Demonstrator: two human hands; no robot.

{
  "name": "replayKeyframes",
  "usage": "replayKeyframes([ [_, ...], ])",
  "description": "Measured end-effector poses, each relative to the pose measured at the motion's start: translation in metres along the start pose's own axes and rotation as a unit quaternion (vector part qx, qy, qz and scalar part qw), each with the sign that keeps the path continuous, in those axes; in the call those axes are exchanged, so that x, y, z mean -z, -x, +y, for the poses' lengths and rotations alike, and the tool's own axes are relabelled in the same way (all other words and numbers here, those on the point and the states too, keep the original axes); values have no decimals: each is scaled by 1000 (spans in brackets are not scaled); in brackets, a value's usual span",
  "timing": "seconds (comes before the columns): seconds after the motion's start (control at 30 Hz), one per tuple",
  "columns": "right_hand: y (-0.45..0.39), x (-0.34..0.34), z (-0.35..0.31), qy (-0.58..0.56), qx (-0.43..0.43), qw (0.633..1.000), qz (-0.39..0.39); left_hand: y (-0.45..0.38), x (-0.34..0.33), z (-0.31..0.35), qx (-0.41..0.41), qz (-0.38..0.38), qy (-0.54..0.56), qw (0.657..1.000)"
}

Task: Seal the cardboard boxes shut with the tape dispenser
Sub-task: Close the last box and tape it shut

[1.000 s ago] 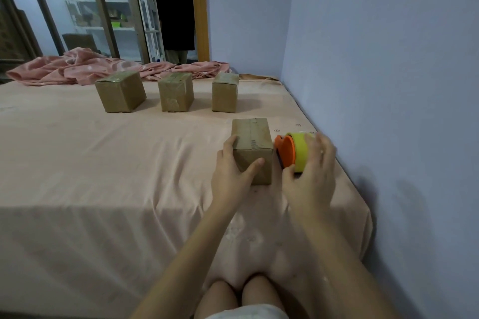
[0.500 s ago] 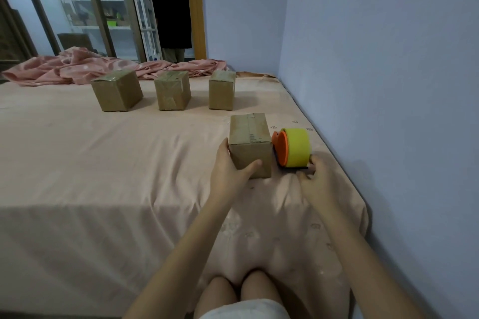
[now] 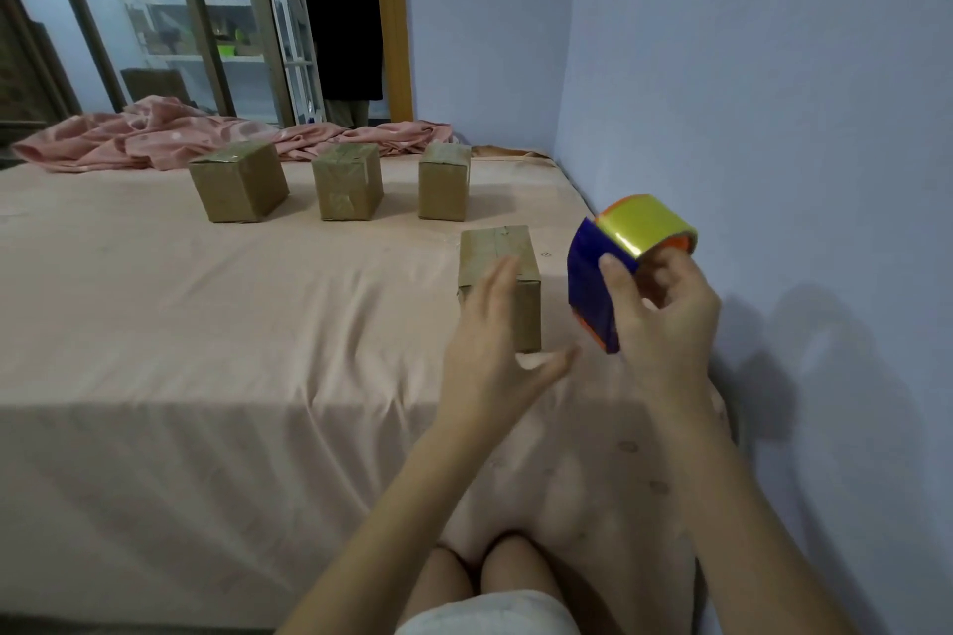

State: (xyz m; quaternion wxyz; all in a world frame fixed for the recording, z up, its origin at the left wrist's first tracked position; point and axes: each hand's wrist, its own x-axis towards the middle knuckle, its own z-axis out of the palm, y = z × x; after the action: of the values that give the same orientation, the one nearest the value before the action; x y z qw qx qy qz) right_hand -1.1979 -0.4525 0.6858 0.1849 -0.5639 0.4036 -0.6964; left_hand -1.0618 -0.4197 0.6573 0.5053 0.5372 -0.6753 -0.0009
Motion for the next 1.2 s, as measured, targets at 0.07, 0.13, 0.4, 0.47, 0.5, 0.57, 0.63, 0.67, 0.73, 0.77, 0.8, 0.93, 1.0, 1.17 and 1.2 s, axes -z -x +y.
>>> replayKeyframes([
  [0.07, -1, -3, -21, -78, -10, 996, 29, 4, -6, 17, -17, -44, 31, 998],
  [0.13, -2, -5, -33, -132, -28, 989, 57, 3, -11, 26, -17, -31, 35, 999],
  [0.4, -6, 0, -30, -142, -78, 987, 10, -13, -3, 33, -18, 26, 34, 999],
  [0.47, -5, -3, -26, -62, -66, 995, -41, -15, 0, 31, -37, 24, 41, 998],
  [0.5, -5, -4, -24, -43, -70, 995, -50, -16, 2, 30, -45, 24, 43, 998],
  [0.57, -8, -5, -21, -43, -74, 995, -45, -19, 5, 27, -52, 13, 47, 997],
  [0.63, -11, -5, -21, -81, -87, 993, -23, -21, 8, 23, -41, -8, 61, 997],
  [0.67, -13, -4, -20, -105, -98, 990, -8, -21, 10, 21, -19, -14, 83, 996],
  [0.73, -14, -3, -18, -166, -125, 978, 18, -18, 14, 19, 71, -13, 170, 983],
  [0.77, -14, -3, -17, -199, -135, 970, 26, -17, 15, 17, 119, -16, 223, 967],
  [0.8, -14, -3, -16, -225, -144, 963, 35, -16, 16, 15, 159, -28, 270, 949],
  [0.93, -12, -7, -17, -285, -156, 943, 78, -15, 15, 13, 248, -80, 418, 870],
  [1.0, -11, -10, -17, -296, -157, 937, 95, -14, 13, 13, 267, -67, 468, 840],
  [1.17, -10, -13, -18, -300, -172, 930, 125, -14, 9, 15, 253, -44, 486, 835],
  [1.2, -10, -13, -18, -305, -179, 926, 130, -14, 9, 16, 252, -43, 487, 835],
])
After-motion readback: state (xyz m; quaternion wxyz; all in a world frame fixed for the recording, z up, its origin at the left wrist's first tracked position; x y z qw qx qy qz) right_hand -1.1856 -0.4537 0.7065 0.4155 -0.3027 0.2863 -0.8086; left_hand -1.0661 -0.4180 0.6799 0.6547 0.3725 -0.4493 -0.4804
